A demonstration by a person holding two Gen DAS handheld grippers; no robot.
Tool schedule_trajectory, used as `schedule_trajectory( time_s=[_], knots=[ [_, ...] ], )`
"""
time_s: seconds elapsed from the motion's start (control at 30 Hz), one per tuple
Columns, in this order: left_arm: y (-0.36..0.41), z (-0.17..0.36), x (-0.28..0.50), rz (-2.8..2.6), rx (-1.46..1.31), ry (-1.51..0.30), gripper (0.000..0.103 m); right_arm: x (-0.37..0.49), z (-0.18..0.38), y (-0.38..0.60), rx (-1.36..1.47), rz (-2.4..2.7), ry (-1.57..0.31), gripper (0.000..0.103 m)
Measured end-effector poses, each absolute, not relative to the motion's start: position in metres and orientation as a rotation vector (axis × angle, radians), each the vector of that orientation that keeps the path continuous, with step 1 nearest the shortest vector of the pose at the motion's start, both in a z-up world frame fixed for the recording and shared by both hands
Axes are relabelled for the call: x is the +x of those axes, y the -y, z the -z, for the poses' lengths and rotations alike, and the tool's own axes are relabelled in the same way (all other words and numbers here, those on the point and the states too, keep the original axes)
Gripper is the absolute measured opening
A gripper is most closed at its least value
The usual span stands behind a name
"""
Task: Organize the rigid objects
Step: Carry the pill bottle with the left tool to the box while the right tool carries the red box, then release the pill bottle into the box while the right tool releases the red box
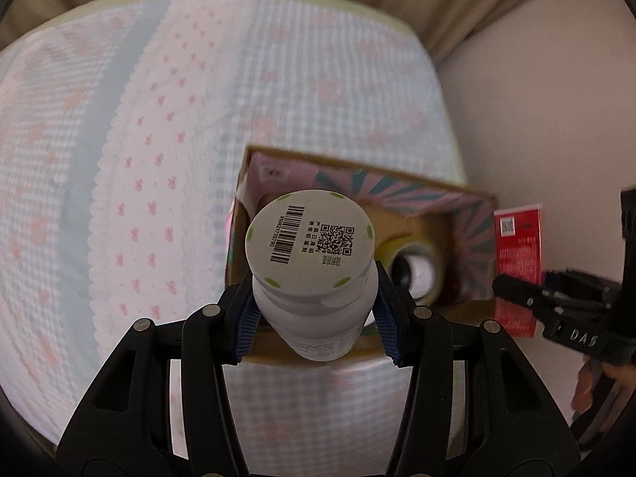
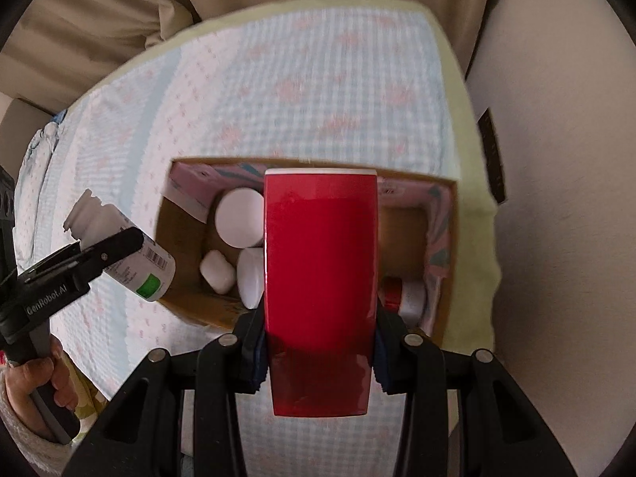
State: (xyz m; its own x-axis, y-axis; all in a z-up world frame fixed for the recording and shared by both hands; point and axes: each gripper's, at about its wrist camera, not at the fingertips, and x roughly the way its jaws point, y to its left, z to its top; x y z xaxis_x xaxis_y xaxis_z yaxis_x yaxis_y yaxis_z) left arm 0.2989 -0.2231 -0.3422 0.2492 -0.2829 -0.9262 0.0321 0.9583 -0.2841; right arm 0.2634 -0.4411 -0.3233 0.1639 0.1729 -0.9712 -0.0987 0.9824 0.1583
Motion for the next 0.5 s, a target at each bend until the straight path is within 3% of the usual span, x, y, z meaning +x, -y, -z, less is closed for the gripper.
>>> schedule_trajectory(
  time_s=[0.43, 0.47, 0.5],
  knots=[
    [0.258, 0.399, 0.310, 0.332, 0.109, -1.418, 0.048, 0.301, 0.404, 0.430, 0.265, -0.303, -1.542, 0.039],
    [0.261, 0.400, 0.310, 0.349, 0.122, -1.426, 0.055, 0.305, 0.406, 0.430, 0.284, -0.307, -1.545, 0.041],
    [0.264, 0.397, 0.309, 0.366, 0.132, -1.414, 0.068, 0.308, 0.407, 0.430, 0.299, -0.308, -1.542, 0.045]
  ],
)
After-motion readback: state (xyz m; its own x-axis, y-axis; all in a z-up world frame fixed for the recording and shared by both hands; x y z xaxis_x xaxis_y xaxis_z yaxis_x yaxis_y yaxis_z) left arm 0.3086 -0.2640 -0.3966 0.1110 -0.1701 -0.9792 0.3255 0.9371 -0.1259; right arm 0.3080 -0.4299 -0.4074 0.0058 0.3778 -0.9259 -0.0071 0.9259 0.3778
